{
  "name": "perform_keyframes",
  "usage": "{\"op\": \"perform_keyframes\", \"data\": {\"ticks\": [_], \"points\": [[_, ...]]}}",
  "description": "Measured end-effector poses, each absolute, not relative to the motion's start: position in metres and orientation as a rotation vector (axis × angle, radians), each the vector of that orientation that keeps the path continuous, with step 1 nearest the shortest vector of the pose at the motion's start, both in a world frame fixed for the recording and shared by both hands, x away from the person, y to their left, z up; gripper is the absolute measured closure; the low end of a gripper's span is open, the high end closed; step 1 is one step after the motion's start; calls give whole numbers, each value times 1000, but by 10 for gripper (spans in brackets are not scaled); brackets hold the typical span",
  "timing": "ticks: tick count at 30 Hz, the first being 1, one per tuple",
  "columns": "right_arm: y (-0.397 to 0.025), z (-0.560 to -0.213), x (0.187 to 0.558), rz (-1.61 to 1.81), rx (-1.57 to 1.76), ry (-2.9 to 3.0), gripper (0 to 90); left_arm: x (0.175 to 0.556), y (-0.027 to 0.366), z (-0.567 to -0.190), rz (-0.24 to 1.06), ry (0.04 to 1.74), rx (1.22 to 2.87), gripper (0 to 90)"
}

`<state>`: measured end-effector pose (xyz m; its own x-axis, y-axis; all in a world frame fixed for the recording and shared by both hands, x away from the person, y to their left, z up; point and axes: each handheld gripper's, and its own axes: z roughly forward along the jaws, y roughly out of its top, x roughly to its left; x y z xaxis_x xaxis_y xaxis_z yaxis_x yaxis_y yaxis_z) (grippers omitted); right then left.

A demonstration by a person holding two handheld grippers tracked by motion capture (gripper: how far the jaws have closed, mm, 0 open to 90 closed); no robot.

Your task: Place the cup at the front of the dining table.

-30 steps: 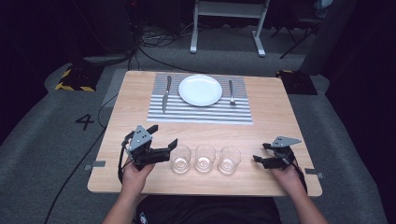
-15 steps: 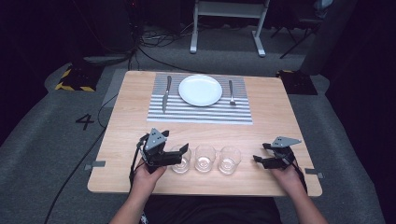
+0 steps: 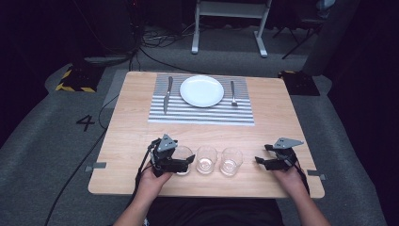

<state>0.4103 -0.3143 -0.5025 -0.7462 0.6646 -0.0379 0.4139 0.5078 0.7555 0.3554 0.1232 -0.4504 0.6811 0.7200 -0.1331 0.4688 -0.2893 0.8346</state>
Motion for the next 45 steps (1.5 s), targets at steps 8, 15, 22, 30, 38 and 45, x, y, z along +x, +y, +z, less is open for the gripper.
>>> {"op": "perform_keyframes", "data": {"ticks": [8, 15, 22, 30, 38, 45], "points": [[-314, -503, 410, 1092, 904, 2429, 256, 358, 122, -461, 274, 912, 2030, 95], [-314, -503, 410, 1089, 904, 2429, 256, 354, 128, -474, 257, 834, 2028, 152], [-314, -503, 410, 1092, 903, 2429, 256, 351, 126, -479, 303, 820, 2028, 178], [-314, -503, 410, 1090, 904, 2429, 256, 351, 127, -491, 332, 782, 1949, 182], [-314, -503, 410, 1090, 904, 2427, 256, 348, 126, -497, 375, 778, 1892, 189], [-314, -503, 410, 1090, 901, 2424, 257, 347, 125, -497, 384, 793, 1889, 190]]}}
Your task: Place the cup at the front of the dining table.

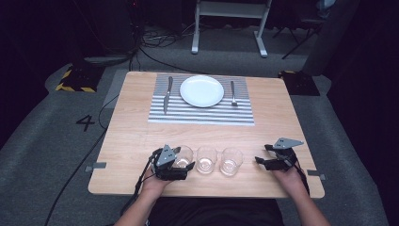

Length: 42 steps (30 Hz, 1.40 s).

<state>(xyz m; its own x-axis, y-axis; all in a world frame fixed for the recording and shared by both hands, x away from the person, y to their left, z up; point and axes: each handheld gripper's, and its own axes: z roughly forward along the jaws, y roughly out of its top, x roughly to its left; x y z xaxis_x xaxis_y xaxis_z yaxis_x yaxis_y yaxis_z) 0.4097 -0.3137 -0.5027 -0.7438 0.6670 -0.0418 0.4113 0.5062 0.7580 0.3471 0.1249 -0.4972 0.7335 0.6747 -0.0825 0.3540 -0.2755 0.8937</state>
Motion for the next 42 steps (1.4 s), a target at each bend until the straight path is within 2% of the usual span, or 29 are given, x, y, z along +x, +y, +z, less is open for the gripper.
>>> {"op": "perform_keyframes", "data": {"ticks": [18, 27, 32, 42], "points": [[-314, -503, 409, 1087, 880, 2422, 268, 345, 122, -491, 426, 817, 1940, 194], [-314, -502, 410, 1091, 908, 2428, 268, 343, 127, -467, 452, 822, 1910, 194], [-314, -503, 410, 1090, 906, 2422, 268, 351, 130, -456, 422, 861, 1905, 193], [-315, -502, 411, 1082, 920, 2410, 268, 369, 139, -439, 477, 887, 1886, 194]]}}
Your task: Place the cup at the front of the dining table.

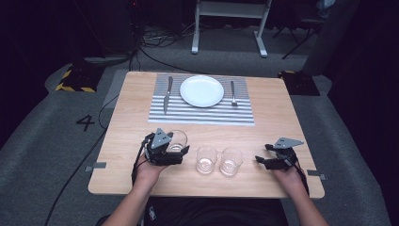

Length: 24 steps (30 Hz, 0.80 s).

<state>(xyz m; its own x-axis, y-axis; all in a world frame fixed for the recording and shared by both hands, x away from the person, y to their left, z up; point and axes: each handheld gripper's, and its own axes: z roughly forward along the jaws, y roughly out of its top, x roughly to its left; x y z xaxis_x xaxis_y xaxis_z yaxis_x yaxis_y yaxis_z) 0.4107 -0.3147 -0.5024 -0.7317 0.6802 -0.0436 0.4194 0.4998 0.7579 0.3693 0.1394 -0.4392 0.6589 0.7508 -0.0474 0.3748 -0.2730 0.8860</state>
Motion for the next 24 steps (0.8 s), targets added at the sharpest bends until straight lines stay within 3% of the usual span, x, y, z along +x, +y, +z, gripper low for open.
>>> {"op": "perform_keyframes", "data": {"ticks": [24], "points": [[-315, -503, 412, 1098, 965, 2401, 295, 426, 143, -393, 483, 936, 1817, 194]]}}
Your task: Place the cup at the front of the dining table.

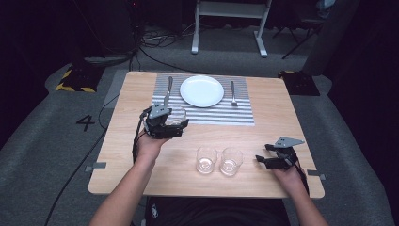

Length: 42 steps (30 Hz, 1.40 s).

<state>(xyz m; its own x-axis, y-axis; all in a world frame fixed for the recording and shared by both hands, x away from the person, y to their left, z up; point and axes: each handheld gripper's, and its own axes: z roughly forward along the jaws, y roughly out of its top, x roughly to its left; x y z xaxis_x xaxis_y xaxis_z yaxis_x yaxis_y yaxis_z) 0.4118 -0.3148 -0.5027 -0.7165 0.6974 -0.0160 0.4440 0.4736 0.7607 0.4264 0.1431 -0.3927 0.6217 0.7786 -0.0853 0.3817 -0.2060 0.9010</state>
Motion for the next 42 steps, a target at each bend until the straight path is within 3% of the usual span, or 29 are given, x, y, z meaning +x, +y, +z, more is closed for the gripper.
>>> {"op": "perform_keyframes", "data": {"ticks": [18, 42], "points": [[-316, -502, 412, 1087, 940, 2410, 298, 464, 136, -364, 518, 988, 1784, 194], [-317, -502, 415, 1084, 958, 2411, 306, 520, 137, -357, 597, 1074, 1737, 194]]}}
